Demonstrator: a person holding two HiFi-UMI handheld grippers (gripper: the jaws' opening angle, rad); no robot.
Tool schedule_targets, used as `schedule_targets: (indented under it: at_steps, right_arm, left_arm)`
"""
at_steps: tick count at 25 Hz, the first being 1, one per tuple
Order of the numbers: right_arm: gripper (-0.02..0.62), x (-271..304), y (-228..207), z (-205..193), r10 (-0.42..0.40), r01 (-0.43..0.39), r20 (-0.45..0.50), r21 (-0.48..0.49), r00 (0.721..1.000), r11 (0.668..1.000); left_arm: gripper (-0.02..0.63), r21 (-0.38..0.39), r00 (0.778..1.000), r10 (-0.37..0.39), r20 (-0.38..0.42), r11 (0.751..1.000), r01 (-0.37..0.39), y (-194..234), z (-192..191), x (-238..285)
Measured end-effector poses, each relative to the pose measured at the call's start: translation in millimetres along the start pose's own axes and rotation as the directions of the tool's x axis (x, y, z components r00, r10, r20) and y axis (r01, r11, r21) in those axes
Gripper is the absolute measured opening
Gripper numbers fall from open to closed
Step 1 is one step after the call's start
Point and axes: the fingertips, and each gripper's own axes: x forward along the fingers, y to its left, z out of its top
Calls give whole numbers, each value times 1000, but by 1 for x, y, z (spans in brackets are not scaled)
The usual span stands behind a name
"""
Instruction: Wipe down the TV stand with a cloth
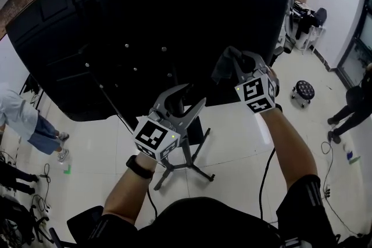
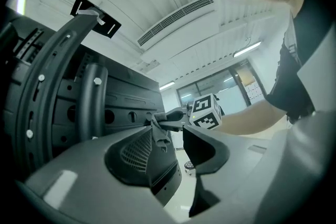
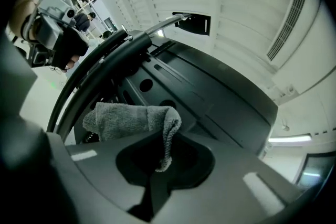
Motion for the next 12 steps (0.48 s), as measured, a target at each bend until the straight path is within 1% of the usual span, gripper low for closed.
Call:
schedule_targets:
  at_steps: [3,5,8,12]
  right_arm:
    - [18,-5,-9,-3,-16,15,6,22,1000,1000]
    - [18,-10,-10,4,-19,18,33,25,999,1000]
    - [18,-21,-8,29,-29,24,116,45,993,999]
    - [18,-34,9,78,-9,-1,231,44,973,999]
  left_arm:
    - [202,-2,1000,-1,-5,1000,1,-3,-3,4]
    - [202,2,1000,4,-7,1000,-4,-4,-3,4]
    - [202,12,1000,23,-5,1000,-23,-1,-1,-5]
    - [202,29,998,61,8,998,-61,12,7,-27]
